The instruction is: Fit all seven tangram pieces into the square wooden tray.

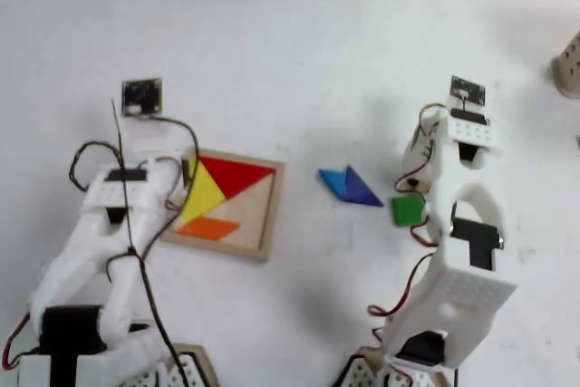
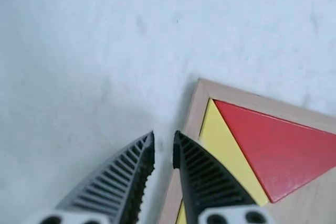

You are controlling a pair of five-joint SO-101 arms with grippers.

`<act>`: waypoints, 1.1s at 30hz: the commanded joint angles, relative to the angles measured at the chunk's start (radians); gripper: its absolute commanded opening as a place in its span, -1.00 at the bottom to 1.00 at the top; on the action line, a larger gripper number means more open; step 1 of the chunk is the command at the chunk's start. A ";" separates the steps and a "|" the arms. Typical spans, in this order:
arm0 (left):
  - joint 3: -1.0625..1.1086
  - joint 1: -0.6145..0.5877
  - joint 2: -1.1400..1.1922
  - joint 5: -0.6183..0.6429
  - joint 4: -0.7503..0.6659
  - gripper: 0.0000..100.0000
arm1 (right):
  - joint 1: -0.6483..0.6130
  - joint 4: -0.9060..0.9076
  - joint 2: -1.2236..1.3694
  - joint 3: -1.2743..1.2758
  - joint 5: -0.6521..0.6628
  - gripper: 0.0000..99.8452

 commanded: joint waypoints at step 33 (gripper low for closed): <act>-0.040 0.004 0.002 -0.008 -0.020 -0.84 | -0.016 0.065 -0.139 -0.051 0.017 -0.48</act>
